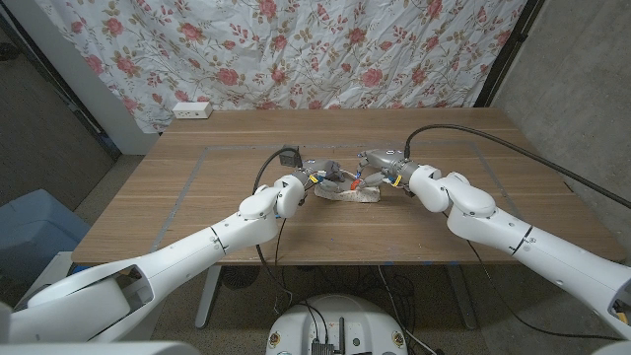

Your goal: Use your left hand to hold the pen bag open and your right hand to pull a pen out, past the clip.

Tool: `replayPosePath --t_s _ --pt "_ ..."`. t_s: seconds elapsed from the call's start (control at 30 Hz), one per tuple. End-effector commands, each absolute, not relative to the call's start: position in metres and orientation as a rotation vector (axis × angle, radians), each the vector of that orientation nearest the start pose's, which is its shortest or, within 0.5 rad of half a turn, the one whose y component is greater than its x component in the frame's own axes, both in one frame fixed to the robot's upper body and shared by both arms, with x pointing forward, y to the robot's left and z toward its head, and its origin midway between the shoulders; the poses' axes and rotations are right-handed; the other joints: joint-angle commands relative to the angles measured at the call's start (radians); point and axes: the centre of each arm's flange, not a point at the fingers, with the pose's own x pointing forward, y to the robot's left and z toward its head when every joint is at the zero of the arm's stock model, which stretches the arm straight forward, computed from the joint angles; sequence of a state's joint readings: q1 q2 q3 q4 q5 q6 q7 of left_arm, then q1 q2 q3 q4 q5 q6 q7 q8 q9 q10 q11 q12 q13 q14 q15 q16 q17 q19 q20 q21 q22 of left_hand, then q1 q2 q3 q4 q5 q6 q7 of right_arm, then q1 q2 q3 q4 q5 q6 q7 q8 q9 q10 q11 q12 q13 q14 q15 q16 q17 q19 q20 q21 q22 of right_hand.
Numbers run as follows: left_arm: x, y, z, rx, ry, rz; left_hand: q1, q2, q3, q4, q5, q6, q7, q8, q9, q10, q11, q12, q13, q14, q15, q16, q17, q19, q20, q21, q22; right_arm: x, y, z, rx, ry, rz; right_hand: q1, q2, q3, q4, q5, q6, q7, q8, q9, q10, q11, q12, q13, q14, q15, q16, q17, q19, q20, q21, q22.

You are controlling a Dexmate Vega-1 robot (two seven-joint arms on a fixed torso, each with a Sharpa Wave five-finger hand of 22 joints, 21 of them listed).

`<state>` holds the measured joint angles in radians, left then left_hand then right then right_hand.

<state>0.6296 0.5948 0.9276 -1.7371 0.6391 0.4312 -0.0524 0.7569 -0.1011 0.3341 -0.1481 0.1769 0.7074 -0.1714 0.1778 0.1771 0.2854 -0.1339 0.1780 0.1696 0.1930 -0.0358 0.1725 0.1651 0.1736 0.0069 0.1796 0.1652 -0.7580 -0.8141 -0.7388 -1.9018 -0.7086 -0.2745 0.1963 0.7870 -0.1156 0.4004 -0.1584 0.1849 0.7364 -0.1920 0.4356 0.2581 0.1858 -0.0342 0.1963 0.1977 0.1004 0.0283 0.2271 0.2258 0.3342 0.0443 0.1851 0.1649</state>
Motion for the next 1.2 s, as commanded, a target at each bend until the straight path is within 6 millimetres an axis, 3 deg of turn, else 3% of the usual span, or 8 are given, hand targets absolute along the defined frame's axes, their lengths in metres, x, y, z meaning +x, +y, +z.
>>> replayPosePath --t_s 0.03,1.2 --pt "0.609 0.085 -0.028 1.477 -0.565 -0.126 -0.008 0.003 -0.004 -0.003 -0.002 -0.002 -0.001 0.007 0.002 -0.002 0.006 0.008 0.004 -0.002 -0.016 0.004 0.002 -0.002 -0.002 0.005 0.003 0.581 -0.162 -0.020 -1.624 -0.584 0.134 -0.002 0.010 0.002 0.003 0.000 0.024 -0.004 0.014 0.004 0.016 -0.004 0.007 0.003 0.015 -0.008 0.010 0.003 0.016 0.001 0.006 0.003" --pt "0.605 0.085 -0.033 1.482 -0.554 -0.123 -0.012 0.010 -0.006 -0.004 -0.002 -0.004 0.002 0.007 0.002 0.000 0.009 0.009 0.004 0.000 -0.015 0.005 0.002 -0.003 -0.002 0.006 0.003 0.577 -0.164 -0.036 -1.609 -0.620 0.085 0.042 0.018 0.000 -0.007 0.007 0.146 0.007 0.101 0.030 0.079 -0.013 0.019 0.003 0.060 -0.040 0.032 0.011 0.046 -0.018 0.008 0.002"
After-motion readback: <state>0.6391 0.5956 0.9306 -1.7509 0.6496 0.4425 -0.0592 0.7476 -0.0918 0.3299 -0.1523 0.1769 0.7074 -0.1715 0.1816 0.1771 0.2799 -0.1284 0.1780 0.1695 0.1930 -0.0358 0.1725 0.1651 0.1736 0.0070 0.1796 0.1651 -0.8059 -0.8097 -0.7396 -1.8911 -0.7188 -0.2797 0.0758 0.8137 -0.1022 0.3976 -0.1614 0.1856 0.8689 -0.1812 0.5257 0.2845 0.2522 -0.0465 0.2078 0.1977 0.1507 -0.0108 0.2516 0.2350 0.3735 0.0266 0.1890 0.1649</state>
